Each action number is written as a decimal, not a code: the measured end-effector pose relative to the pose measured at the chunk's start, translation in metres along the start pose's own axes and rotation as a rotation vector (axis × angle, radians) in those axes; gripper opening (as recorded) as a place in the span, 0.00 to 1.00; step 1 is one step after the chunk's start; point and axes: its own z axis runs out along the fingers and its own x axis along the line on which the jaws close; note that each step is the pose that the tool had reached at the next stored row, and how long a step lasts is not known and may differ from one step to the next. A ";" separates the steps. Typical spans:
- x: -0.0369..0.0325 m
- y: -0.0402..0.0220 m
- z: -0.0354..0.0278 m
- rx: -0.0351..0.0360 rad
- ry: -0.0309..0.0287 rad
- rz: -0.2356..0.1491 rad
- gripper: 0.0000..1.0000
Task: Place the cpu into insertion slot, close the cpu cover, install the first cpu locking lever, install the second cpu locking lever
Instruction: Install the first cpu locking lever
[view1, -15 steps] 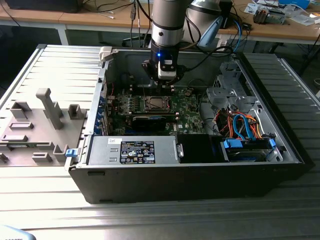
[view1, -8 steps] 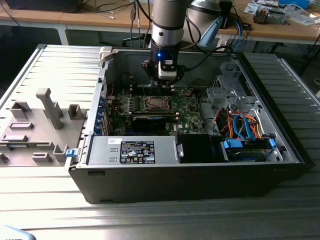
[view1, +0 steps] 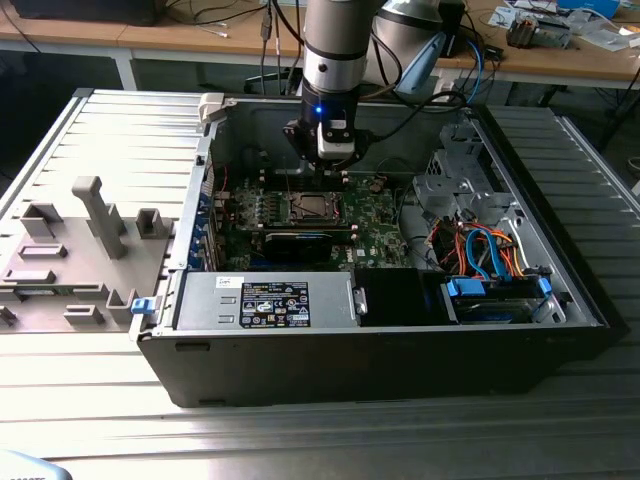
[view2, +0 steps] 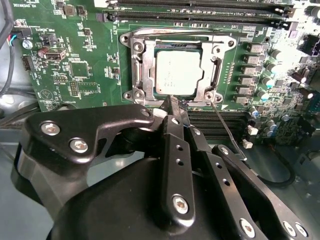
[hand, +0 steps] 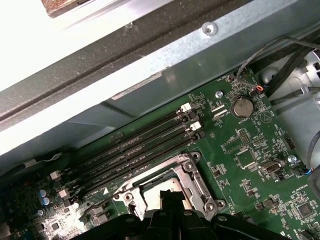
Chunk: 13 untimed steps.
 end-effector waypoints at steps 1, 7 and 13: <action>0.0000 0.0000 0.0000 0.0000 0.0001 -0.002 0.11; 0.0000 0.0000 0.0000 0.0004 0.0006 -0.013 0.11; 0.0000 0.0000 0.0000 0.0007 0.0010 -0.021 0.11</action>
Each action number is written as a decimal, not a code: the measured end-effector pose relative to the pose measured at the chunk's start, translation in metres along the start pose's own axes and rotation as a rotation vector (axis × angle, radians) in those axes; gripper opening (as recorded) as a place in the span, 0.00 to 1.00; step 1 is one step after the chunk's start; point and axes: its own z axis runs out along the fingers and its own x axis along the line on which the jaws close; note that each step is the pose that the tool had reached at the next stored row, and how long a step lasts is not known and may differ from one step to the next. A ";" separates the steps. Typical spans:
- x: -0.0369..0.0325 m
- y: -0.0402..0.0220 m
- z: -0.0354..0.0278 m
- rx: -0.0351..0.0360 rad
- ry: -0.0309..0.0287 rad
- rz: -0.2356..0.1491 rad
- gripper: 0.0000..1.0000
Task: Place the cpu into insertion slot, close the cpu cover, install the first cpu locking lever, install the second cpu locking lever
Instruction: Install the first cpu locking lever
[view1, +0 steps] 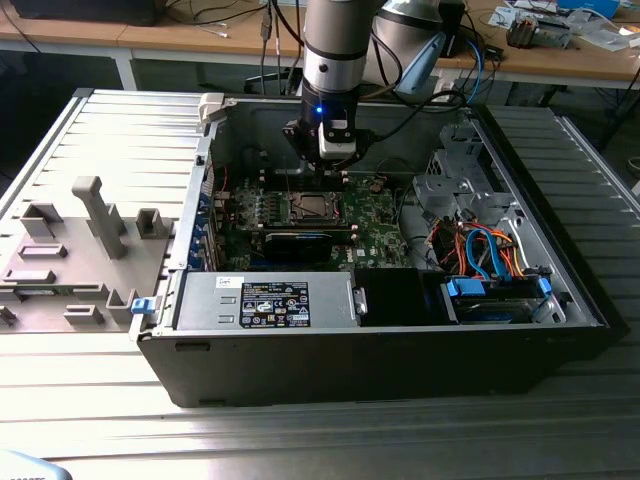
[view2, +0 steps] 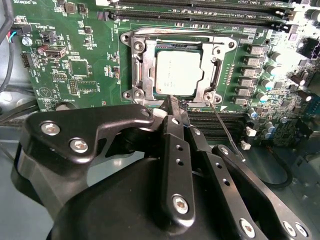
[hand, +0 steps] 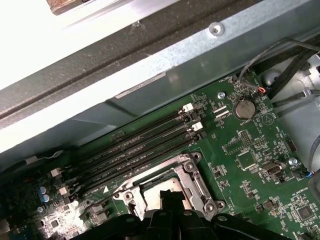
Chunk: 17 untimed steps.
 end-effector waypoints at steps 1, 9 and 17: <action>0.0000 0.0000 0.0000 0.0000 0.0001 -0.001 0.11; 0.0000 0.0000 0.0000 0.0005 0.0006 -0.013 0.11; 0.0000 0.0000 0.0000 0.0008 0.0011 -0.024 0.11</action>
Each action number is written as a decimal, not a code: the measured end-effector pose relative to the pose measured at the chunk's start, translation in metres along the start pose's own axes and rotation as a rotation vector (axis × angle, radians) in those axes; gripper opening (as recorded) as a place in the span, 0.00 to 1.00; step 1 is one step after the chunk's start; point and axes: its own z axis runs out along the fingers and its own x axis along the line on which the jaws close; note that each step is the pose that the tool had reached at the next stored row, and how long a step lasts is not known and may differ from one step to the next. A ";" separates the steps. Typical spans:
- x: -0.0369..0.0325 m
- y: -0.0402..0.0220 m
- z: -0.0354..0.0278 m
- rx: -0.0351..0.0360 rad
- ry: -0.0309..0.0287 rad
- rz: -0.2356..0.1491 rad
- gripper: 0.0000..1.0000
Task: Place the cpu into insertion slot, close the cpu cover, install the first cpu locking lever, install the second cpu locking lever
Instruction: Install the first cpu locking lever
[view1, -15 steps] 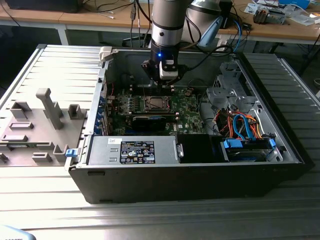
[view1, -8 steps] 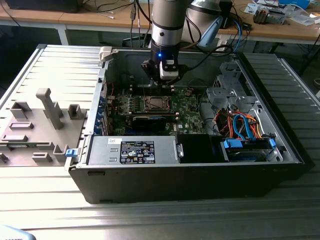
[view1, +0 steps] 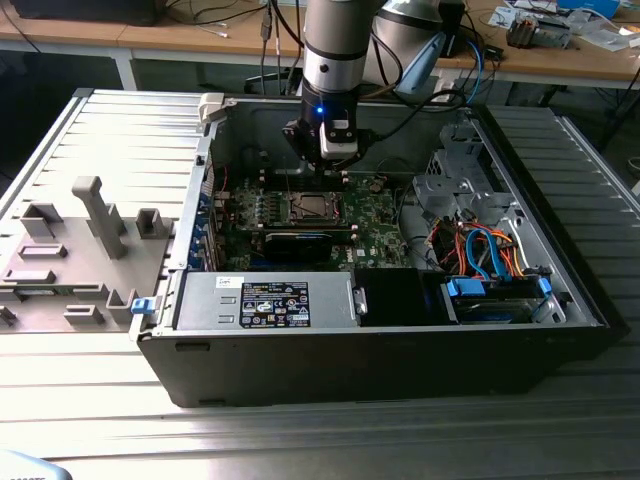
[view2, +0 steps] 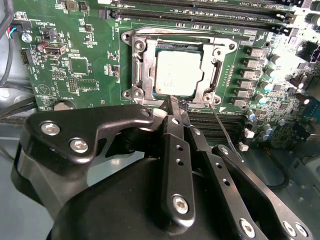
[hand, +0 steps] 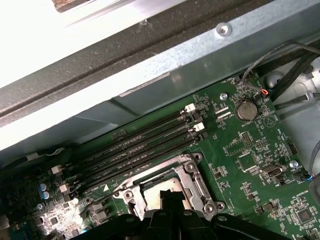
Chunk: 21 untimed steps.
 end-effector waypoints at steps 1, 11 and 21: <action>0.0000 0.0000 0.0000 0.0001 0.0001 -0.002 0.11; 0.0000 0.0000 0.0000 0.0005 0.0006 -0.014 0.11; 0.0000 0.0000 0.0000 0.0009 0.0012 -0.025 0.11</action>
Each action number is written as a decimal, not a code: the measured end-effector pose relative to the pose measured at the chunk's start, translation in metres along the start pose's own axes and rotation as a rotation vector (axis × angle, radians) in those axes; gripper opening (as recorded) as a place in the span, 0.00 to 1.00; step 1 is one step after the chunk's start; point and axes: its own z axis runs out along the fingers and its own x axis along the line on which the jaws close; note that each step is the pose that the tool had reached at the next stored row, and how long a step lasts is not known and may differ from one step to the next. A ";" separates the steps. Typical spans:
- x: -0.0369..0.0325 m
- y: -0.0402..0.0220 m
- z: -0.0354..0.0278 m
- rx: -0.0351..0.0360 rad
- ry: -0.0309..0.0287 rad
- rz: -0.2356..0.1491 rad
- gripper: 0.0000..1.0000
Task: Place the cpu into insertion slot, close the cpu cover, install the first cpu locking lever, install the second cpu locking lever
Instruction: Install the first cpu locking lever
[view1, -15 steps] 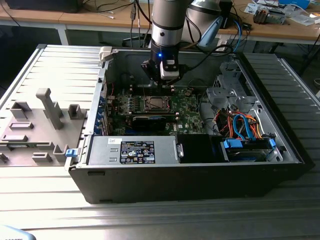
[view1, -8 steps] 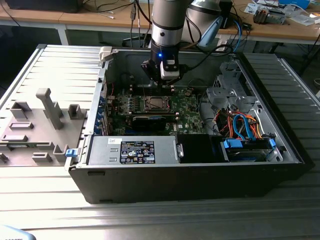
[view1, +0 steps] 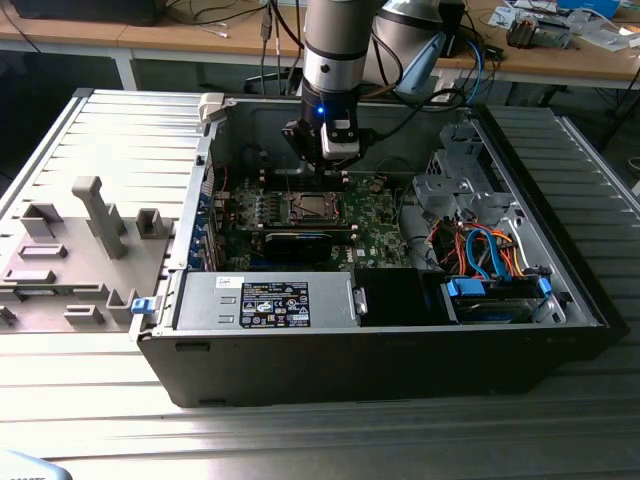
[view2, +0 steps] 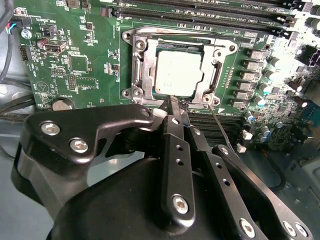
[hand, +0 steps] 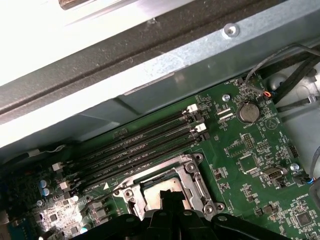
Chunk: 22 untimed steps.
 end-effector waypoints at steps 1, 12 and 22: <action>0.0000 0.0000 0.0000 0.0000 0.0000 -0.001 0.11; 0.0000 0.0000 0.0000 0.0004 0.0006 -0.012 0.11; 0.0000 0.0000 0.0000 0.0008 0.0011 -0.023 0.11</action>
